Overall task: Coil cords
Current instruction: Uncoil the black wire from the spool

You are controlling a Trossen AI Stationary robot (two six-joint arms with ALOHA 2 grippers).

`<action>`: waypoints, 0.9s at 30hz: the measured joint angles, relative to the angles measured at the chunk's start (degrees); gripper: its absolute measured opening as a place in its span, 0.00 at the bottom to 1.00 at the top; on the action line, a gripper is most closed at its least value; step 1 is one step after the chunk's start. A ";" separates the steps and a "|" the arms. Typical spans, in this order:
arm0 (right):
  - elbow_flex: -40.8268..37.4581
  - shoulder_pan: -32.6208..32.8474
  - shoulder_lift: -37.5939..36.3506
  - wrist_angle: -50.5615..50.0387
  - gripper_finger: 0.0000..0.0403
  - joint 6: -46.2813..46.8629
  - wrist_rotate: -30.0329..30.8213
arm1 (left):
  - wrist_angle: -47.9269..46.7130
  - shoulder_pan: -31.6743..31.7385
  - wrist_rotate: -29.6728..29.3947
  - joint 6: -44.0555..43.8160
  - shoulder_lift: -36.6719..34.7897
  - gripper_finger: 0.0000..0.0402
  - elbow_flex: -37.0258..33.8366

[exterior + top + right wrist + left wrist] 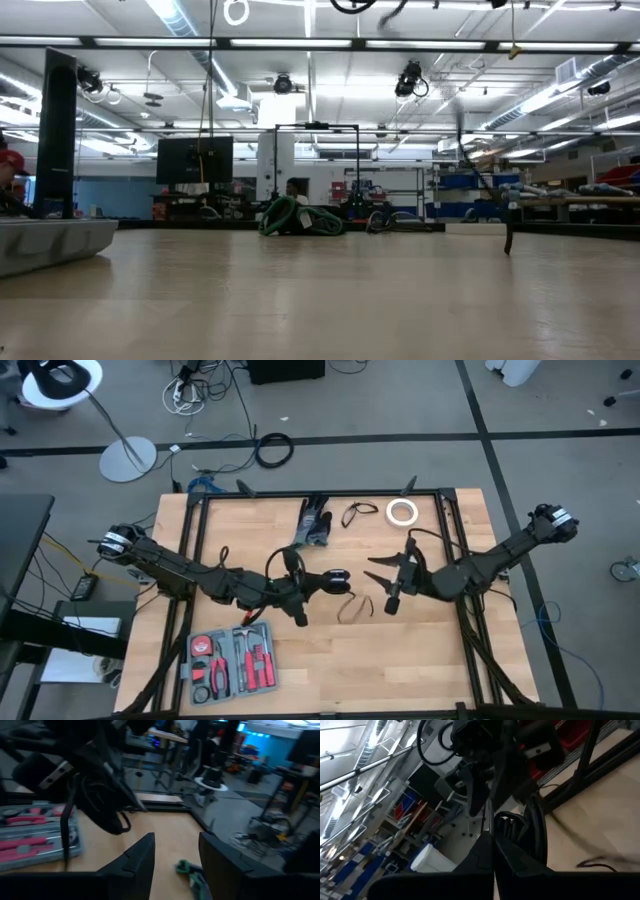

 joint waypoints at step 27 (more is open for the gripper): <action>-0.04 -5.60 6.08 7.52 0.37 -3.07 -9.79 | -1.94 0.92 -8.67 -1.79 0.39 0.00 -0.02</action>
